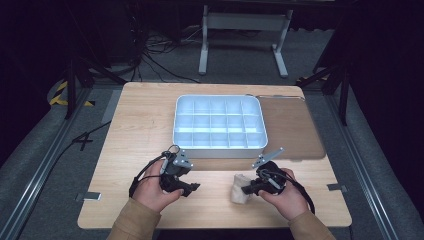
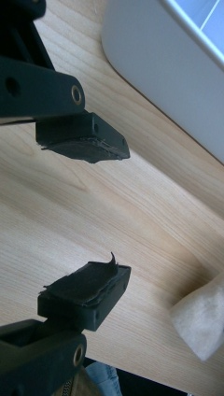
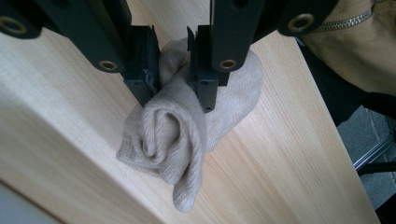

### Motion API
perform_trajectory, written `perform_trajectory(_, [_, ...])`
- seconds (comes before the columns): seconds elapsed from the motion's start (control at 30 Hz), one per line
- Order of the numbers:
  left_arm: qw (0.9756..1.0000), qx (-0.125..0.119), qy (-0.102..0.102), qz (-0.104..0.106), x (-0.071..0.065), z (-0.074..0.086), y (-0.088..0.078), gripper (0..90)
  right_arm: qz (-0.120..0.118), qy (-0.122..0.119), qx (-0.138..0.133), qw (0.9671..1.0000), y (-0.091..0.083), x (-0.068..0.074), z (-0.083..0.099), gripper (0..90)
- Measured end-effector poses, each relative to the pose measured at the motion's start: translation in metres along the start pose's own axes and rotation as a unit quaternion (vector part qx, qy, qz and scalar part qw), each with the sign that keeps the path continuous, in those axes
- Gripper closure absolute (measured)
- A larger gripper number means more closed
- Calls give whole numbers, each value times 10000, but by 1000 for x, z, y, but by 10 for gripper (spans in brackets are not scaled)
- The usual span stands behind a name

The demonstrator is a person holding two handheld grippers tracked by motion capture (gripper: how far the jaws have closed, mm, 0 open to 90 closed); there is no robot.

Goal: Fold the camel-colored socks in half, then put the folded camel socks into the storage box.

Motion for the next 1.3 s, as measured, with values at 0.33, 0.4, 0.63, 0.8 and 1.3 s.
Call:
perform_trajectory(0.33, [9999,-96,-48,-7,5,-3,-4,384,159,-82,-147,9997,-17,-3,-14,748])
perform_trajectory(0.4, [10000,-79,-58,-5,6,-3,-5,384,214,-55,-171,9996,-20,-4,-16,748])
perform_trajectory(0.63, [9999,-104,-60,-30,7,-3,-6,384,255,-68,-260,9993,-27,-6,-20,748])
perform_trajectory(0.8, [9998,-127,-148,-34,8,-2,-8,384,398,-123,-298,9987,-36,-9,-28,748])
perform_trajectory(1.3, [9998,-136,-149,-61,10,0,-10,382,748,-168,-299,9966,-68,-32,-58,747])
Point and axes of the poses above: each handheld gripper's, and its own axes: y roughly forward along the jaws, z roughly out of its underside, x roughly to its left, the point moved 4 cm from there along y, roughly forward along the jaws, and after that the axes turned 5 degrees about -x, right-handed, at the moved point
